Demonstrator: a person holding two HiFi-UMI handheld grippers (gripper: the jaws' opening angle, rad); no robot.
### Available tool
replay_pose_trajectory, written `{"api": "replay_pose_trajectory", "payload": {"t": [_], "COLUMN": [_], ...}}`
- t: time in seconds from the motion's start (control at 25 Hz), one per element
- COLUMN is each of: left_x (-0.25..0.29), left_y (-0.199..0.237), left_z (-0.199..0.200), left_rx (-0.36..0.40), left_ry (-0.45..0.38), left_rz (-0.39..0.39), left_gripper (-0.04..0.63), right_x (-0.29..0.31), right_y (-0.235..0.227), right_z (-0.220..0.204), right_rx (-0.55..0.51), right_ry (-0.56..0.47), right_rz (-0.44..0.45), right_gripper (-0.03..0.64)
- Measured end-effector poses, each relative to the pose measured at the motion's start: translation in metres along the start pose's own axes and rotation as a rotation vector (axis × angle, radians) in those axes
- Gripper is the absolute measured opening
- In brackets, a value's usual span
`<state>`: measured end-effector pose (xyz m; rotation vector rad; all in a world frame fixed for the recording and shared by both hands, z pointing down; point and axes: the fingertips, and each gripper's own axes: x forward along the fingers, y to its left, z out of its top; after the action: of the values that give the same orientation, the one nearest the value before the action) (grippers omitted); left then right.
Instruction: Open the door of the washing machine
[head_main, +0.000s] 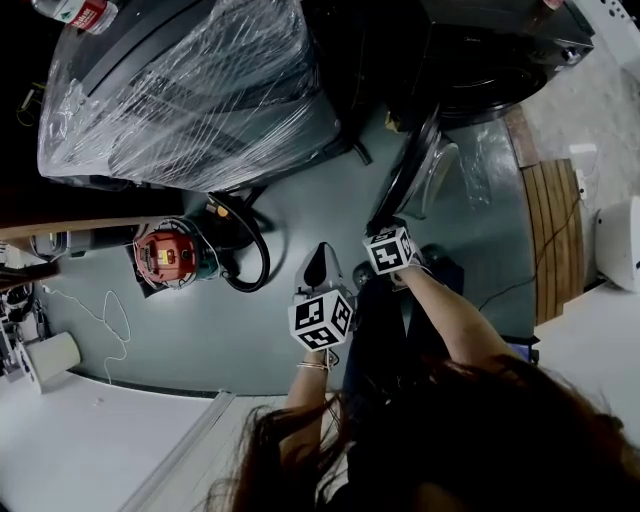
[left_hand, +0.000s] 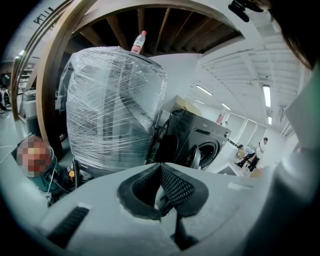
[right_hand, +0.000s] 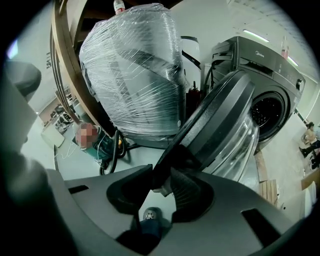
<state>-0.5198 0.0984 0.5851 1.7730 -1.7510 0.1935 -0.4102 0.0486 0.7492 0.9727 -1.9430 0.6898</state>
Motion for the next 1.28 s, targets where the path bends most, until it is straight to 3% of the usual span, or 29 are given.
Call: {"api": "replay_pose_trajectory", "payload": {"t": [0.8, 1.28], "left_x": [0.005, 0.011], "left_y": [0.043, 0.072], "left_z": [0.011, 0.014], "left_rx": [-0.01, -0.036], "left_ry": [-0.002, 0.01], "left_rz": [0.005, 0.026], "left_gripper": [0.011, 0.011], "right_x": [0.031, 0.054], "right_y": [0.025, 0.043], "right_z": [0.044, 0.082], "right_rx": [0.051, -0.001], "right_ry": [-0.02, -0.021], "right_rz": [-0.012, -0.002], "right_gripper": [0.114, 0.11]}}
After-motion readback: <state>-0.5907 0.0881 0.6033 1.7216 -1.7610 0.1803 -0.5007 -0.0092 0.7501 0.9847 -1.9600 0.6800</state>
